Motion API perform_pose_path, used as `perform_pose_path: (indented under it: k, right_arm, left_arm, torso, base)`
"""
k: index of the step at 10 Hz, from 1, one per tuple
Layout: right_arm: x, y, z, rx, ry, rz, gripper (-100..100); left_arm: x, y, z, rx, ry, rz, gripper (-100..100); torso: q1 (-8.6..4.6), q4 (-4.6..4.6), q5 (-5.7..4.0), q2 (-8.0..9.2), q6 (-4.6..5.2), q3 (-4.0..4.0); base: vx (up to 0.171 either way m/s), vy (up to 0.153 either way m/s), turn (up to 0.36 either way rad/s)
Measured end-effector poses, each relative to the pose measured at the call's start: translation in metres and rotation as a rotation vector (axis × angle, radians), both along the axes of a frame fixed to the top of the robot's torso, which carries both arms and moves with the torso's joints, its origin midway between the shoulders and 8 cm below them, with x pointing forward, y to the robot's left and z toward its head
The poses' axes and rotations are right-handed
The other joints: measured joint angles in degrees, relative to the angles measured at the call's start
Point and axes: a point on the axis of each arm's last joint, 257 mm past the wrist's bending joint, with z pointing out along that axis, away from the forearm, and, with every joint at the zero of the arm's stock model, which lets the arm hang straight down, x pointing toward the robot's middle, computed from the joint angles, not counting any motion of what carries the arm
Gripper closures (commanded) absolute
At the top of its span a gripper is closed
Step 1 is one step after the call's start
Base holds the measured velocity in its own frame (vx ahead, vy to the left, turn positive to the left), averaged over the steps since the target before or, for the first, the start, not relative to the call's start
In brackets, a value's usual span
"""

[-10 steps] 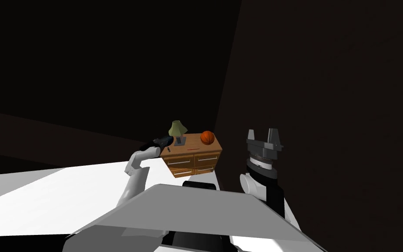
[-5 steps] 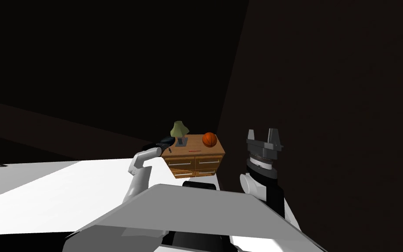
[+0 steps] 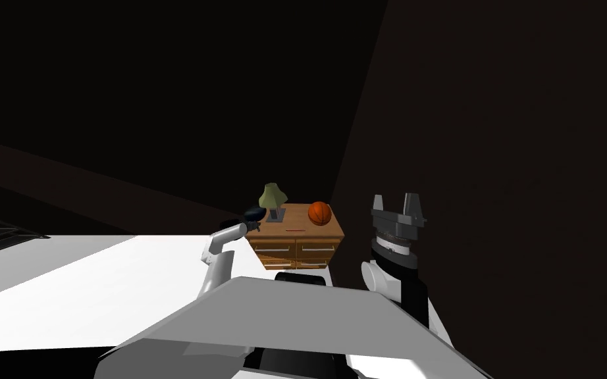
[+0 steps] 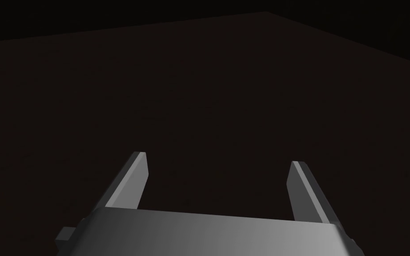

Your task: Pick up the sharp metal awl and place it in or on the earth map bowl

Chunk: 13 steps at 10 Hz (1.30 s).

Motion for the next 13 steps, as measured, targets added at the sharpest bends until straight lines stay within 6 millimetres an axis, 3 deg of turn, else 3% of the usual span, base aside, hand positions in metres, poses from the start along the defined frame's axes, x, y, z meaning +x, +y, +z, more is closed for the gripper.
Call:
perform_pose_path:
  k: [2,3,4,10,11,13]
  right_arm:
    - [0.000,0.000,0.000,0.000,0.000,0.000,0]
    - [0.000,0.000,0.000,0.000,0.000,0.000,0]
    - [0.000,0.000,0.000,0.000,0.000,0.000,0]
    - [0.000,0.000,0.000,0.000,0.000,0.000,0]
    - [0.000,0.000,0.000,0.000,0.000,0.000,0]
    - [0.000,0.000,0.000,0.000,0.000,0.000,0]
  left_arm:
    - [-0.004,-0.021,-0.019,-0.075,0.029,0.011,-100]
    - [-0.005,-0.022,-0.020,-0.080,0.031,0.012,0]
    - [-0.005,-0.022,-0.020,-0.079,0.031,0.012,-100]
    - [0.011,-0.021,-0.032,-0.078,0.029,0.023,-100]
    - [0.011,-0.021,-0.032,-0.077,0.028,0.023,100]
    - [0.012,-0.022,-0.032,-0.078,0.027,0.022,100]
  torso:
    - [0.05,-0.01,0.01,-0.01,0.02,-0.01]
    - [0.00,0.02,0.00,0.12,0.02,0.06]
    - [-0.04,0.05,-0.01,0.22,0.02,0.12]
    - [0.00,0.07,0.00,0.32,0.02,0.18]
    - [-0.03,0.07,-0.01,0.31,0.01,0.18]
    - [-0.03,0.05,-0.02,0.29,-0.01,0.16]
  base:
    - [0.048,0.020,0.026]
    - [0.006,0.002,-0.001]
    - [-0.004,0.009,-0.020]
    - [-0.009,0.012,-0.016]
    - [0.000,0.000,0.000]
    - [0.000,0.000,0.000]
